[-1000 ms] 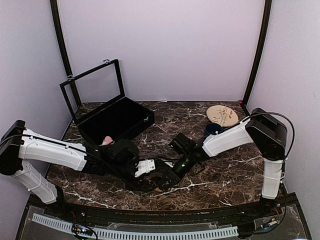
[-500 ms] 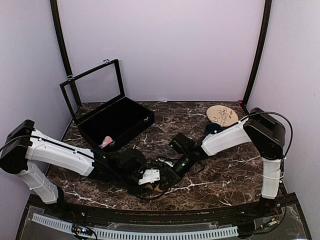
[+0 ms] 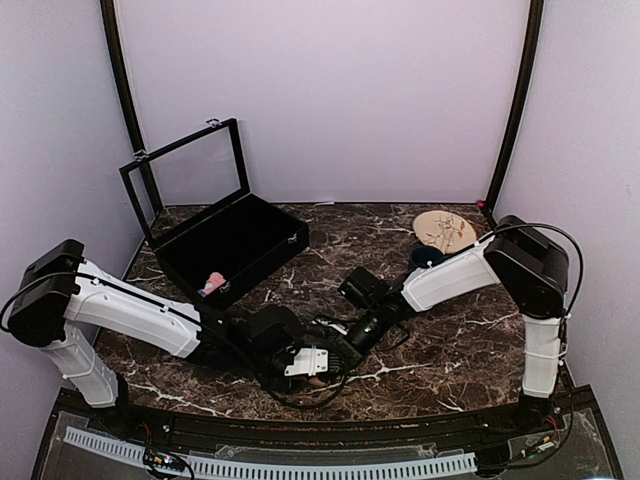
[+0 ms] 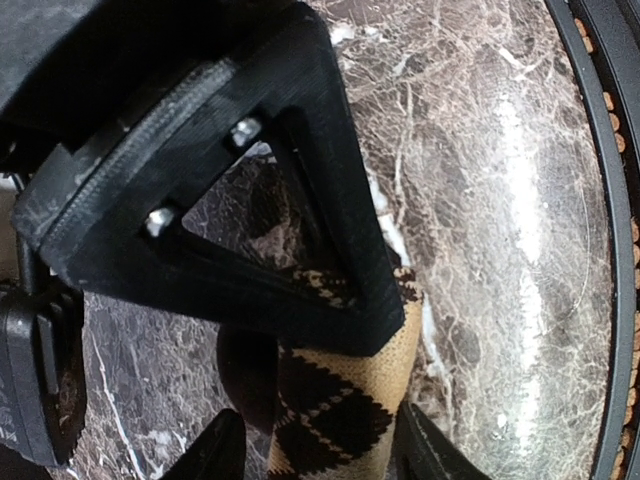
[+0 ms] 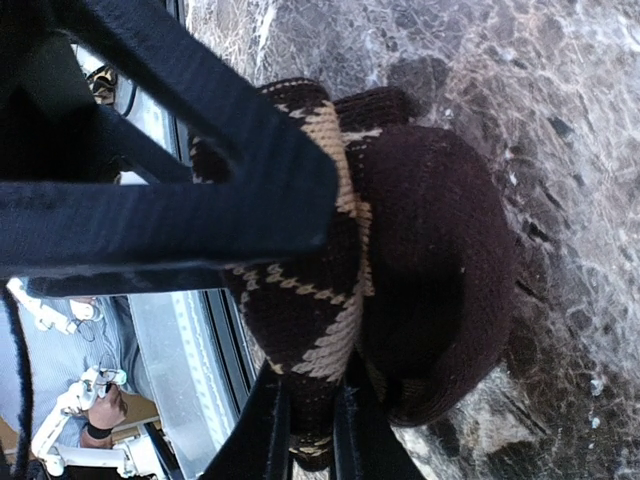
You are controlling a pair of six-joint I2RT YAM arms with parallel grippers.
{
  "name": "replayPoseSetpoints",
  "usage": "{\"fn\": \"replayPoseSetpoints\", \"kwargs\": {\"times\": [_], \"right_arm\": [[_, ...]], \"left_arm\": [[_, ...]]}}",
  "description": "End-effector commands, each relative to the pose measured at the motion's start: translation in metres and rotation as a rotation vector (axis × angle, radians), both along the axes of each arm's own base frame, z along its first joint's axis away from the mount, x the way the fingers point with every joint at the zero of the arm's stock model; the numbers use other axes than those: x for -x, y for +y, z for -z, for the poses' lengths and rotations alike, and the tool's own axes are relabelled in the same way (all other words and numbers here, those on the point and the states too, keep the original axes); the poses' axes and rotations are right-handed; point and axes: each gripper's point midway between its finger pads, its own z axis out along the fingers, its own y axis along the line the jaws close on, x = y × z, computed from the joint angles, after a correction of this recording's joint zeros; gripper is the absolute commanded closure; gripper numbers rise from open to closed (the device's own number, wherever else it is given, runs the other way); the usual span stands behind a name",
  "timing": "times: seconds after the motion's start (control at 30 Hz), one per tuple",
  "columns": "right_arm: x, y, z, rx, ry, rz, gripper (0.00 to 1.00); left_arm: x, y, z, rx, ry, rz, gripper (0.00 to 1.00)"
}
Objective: Roll the socks
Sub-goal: Roll the sock at the center of the board.
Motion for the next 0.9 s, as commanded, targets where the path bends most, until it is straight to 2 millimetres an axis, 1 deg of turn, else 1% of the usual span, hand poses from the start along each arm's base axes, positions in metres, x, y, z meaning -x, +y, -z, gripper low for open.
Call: {"fn": "replayPoseSetpoints", "kwargs": {"times": [0.0, 0.2, 0.3, 0.43, 0.6, 0.7, 0.77, 0.87], "right_arm": [[0.005, -0.008, 0.013, 0.061, 0.062, 0.009, 1.0], [0.004, -0.009, 0.013, 0.056, 0.074, 0.013, 1.0], [0.004, -0.008, 0.012, 0.051, 0.082, 0.012, 1.0], [0.004, -0.008, 0.012, 0.047, 0.092, 0.012, 1.0], [0.005, -0.008, 0.012, 0.043, 0.095, 0.014, 1.0], [0.004, -0.009, 0.012, 0.044, 0.09, 0.02, 0.9], [0.003, -0.008, 0.011, 0.043, 0.084, 0.023, 0.85], [0.002, -0.009, 0.01, 0.044, 0.075, 0.028, 0.8]], "left_arm": [[-0.002, -0.01, -0.008, 0.019, -0.035, 0.029, 0.49], [0.0, -0.011, -0.002, -0.004, -0.028, 0.042, 0.58], [0.002, -0.012, -0.001, -0.009, -0.017, 0.053, 0.63], [0.007, -0.011, 0.007, -0.041, 0.017, 0.066, 0.71], [0.013, -0.01, 0.014, -0.07, 0.07, 0.069, 0.82], [0.019, -0.01, 0.02, -0.092, 0.117, 0.067, 0.87], [0.022, -0.008, 0.023, -0.104, 0.146, 0.063, 0.88], [0.026, -0.007, 0.027, -0.116, 0.182, 0.054, 0.9]]}}
